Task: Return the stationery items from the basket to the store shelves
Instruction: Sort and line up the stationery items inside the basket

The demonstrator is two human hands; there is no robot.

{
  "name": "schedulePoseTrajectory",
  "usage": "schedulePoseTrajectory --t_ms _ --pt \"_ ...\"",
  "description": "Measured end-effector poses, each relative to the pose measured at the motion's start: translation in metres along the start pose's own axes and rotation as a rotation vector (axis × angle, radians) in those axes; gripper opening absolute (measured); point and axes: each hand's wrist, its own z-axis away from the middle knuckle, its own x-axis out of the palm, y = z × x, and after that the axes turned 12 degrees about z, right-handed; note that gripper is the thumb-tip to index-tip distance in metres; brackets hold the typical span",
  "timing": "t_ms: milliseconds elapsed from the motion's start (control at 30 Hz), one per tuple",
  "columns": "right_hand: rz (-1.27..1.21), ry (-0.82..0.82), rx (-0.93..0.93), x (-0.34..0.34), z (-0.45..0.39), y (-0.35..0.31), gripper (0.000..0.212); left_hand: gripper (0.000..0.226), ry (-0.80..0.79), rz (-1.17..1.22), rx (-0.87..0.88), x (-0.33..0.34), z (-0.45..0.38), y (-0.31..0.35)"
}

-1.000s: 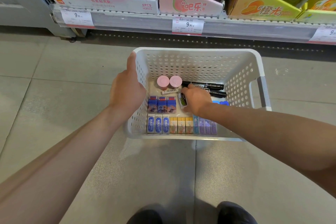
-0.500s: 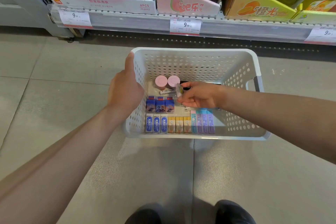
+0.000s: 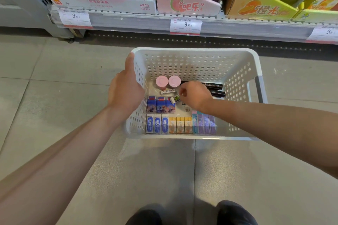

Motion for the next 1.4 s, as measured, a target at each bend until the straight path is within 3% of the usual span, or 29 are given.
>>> schedulePoseTrajectory --t_ms 67,233,467,600,700,900,1033,1133,1400 --pt "0.245 0.027 -0.157 0.008 -0.002 -0.002 0.020 0.071 -0.001 -0.007 0.003 0.000 0.000 0.000" --pt "0.438 0.048 -0.259 0.020 -0.009 -0.005 0.027 0.072 0.000 -0.010 0.001 -0.001 0.000 0.000" --pt "0.280 0.066 -0.319 0.009 0.000 0.003 0.030 0.072 0.002 -0.021 -0.010 -0.001 0.000 0.001" --pt "-0.201 0.033 -0.120 -0.007 0.007 0.010 0.026 0.072 -0.006 -0.012 -0.005 -0.002 0.001 0.002" --pt "-0.359 -0.032 0.032 -0.017 0.002 0.015 0.025 0.073 -0.004 -0.009 -0.004 -0.001 0.001 0.001" --pt "-0.282 -0.203 0.086 -0.007 -0.009 0.012 0.004 0.072 -0.002 0.001 -0.002 -0.001 0.001 0.002" --pt "-0.203 -0.215 0.056 0.004 -0.015 0.004 0.023 0.073 -0.009 0.010 -0.004 -0.002 0.001 0.002" --pt "-0.150 -0.193 0.074 0.009 -0.017 0.002 0.011 0.073 -0.007 0.003 -0.008 -0.002 0.001 0.003" --pt "-0.020 -0.167 0.069 0.010 -0.013 -0.002 0.026 0.073 -0.009 -0.007 -0.013 -0.001 0.001 0.001"
